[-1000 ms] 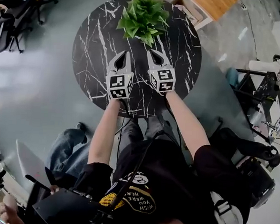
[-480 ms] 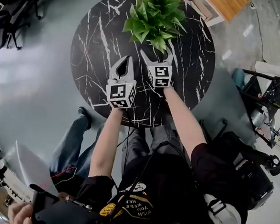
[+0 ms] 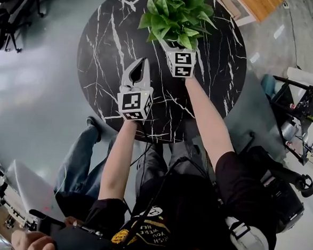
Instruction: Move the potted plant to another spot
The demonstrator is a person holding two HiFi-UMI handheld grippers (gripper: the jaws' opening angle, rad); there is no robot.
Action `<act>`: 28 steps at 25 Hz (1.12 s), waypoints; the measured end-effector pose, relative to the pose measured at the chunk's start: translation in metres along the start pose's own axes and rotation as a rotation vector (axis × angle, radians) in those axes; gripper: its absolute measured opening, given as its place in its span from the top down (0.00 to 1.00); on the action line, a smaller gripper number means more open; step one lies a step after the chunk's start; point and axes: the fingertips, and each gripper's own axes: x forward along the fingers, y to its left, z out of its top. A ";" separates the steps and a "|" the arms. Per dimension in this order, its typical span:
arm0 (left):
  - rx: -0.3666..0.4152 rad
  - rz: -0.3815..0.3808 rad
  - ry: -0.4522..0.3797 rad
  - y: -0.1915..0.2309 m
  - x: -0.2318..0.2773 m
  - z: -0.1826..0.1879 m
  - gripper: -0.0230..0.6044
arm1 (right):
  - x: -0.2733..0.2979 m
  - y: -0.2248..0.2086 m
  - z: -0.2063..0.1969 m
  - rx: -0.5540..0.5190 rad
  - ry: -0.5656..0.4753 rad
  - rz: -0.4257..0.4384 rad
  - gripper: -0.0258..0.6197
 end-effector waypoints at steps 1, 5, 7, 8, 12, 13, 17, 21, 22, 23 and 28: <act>0.001 -0.001 0.001 0.000 0.000 -0.001 0.96 | 0.001 0.000 0.001 -0.003 -0.005 -0.002 0.23; 0.014 -0.010 0.002 -0.003 0.003 -0.001 0.96 | 0.005 -0.005 0.004 -0.002 -0.006 0.001 0.23; 0.016 -0.010 0.002 -0.004 0.004 0.001 0.96 | 0.008 -0.010 0.004 0.002 -0.003 0.004 0.23; 0.015 -0.009 0.000 -0.004 0.005 0.003 0.96 | 0.010 -0.014 0.005 0.001 -0.001 0.002 0.23; 0.012 -0.011 -0.004 -0.005 0.007 0.006 0.96 | 0.017 -0.038 0.007 0.003 0.008 -0.019 0.23; 0.010 -0.010 -0.005 -0.005 0.006 0.006 0.96 | 0.018 -0.046 0.007 0.009 0.012 -0.026 0.23; 0.007 -0.007 -0.007 -0.007 0.005 0.007 0.96 | 0.021 -0.076 0.009 0.023 0.023 -0.058 0.23; 0.010 -0.007 -0.006 -0.009 0.004 0.006 0.96 | 0.019 -0.106 0.011 0.024 0.024 -0.095 0.23; 0.012 -0.007 -0.005 -0.009 0.003 0.006 0.96 | 0.017 -0.114 0.011 0.029 0.025 -0.106 0.23; 0.013 -0.007 -0.004 -0.010 0.003 0.006 0.96 | 0.014 -0.122 0.010 0.033 0.025 -0.118 0.23; 0.021 -0.006 -0.004 -0.015 -0.001 0.004 0.96 | -0.009 -0.161 0.003 0.040 0.034 -0.169 0.23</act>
